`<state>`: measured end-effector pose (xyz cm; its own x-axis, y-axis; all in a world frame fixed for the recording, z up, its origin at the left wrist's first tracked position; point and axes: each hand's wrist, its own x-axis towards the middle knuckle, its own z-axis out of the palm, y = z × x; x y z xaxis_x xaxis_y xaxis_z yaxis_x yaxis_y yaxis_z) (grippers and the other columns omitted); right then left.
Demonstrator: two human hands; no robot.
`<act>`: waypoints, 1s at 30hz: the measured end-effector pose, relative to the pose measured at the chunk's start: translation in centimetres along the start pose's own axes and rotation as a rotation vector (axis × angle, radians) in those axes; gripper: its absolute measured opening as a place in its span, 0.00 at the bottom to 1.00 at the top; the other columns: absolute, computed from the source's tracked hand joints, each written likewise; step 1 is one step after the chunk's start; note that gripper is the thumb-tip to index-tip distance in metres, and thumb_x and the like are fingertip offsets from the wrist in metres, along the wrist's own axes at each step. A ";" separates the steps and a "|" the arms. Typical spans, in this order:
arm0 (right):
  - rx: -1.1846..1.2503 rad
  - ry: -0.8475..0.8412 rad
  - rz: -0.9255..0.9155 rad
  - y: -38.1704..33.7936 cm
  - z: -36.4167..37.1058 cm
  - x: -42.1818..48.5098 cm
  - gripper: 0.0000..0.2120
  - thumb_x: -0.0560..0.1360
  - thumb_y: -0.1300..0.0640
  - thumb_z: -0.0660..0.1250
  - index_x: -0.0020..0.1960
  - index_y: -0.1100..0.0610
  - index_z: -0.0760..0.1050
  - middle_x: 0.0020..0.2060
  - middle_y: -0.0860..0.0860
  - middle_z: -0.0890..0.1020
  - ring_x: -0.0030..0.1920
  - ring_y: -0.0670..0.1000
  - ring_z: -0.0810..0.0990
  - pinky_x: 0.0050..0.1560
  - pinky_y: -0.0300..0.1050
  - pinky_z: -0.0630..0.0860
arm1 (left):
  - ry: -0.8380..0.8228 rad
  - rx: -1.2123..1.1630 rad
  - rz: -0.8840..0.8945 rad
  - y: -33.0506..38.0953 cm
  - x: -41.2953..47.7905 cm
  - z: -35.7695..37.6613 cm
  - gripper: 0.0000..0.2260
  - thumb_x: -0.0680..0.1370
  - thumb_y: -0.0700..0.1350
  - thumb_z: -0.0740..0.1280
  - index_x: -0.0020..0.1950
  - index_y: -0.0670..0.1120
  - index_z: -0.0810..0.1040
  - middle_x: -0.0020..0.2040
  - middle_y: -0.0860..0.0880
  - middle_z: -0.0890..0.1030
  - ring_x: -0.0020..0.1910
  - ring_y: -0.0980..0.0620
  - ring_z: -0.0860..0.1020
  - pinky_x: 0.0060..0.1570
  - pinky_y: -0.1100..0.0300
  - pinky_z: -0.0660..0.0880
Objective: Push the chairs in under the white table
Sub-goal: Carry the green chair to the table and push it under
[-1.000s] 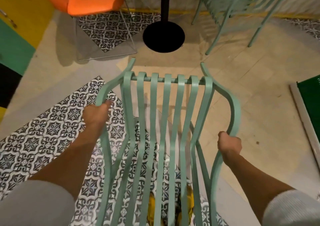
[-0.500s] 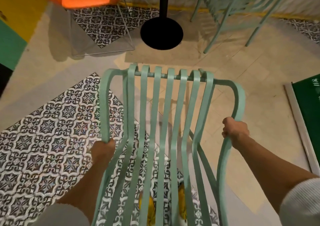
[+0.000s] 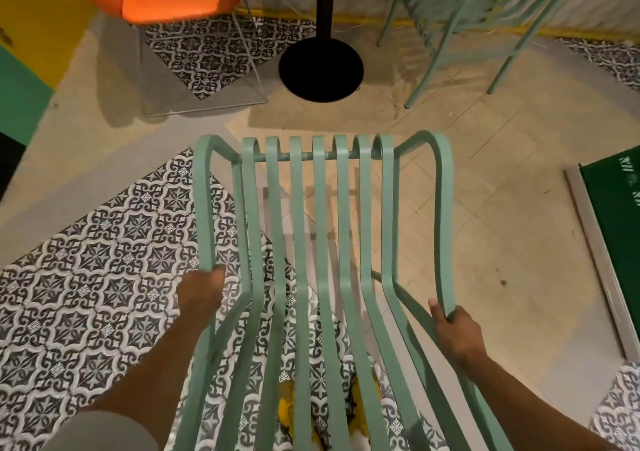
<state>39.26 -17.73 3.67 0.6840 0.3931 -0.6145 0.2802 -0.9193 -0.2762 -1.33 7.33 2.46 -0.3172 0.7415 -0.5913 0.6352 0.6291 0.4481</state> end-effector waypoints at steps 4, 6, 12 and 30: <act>-0.031 0.031 0.021 0.4 1.1 -0.8 0.26 0.86 0.37 0.57 0.50 0.61 0.73 0.42 0.59 0.80 0.41 0.60 0.80 0.41 0.50 0.76 | 0.012 -0.008 0.099 0.1 -0.5 -0.7 0.23 0.83 0.59 0.70 0.49 0.37 0.82 0.47 0.33 0.85 0.45 0.35 0.85 0.53 0.35 0.83; -0.032 0.053 0.040 0.7 1.8 -1.6 0.26 0.86 0.38 0.57 0.50 0.62 0.74 0.43 0.61 0.81 0.44 0.64 0.81 0.44 0.53 0.78 | 0.026 0.031 0.187 0.5 -0.8 -0.9 0.21 0.84 0.58 0.68 0.48 0.40 0.82 0.44 0.35 0.85 0.45 0.35 0.85 0.53 0.36 0.83; -0.041 0.098 0.011 -0.8 1.5 -1.3 0.26 0.86 0.39 0.57 0.50 0.62 0.74 0.40 0.59 0.78 0.41 0.62 0.78 0.43 0.51 0.75 | -0.017 0.254 0.274 -1.4 -2.5 -2.1 0.28 0.85 0.66 0.59 0.45 0.43 0.80 0.35 0.44 0.82 0.33 0.44 0.82 0.33 0.56 0.77; -0.204 0.119 -0.019 -6.0 -1.4 3.0 0.19 0.87 0.43 0.60 0.61 0.60 0.73 0.46 0.56 0.80 0.43 0.57 0.83 0.46 0.54 0.84 | -0.001 0.359 0.306 -0.6 -0.4 -1.2 0.20 0.88 0.54 0.62 0.60 0.35 0.75 0.38 0.49 0.73 0.37 0.49 0.75 0.40 0.54 0.71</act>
<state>40.56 -11.01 4.46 0.7485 0.4167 -0.5158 0.4159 -0.9009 -0.1243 -2.41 6.93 3.23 -0.0768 0.8801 -0.4684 0.9030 0.2606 0.3416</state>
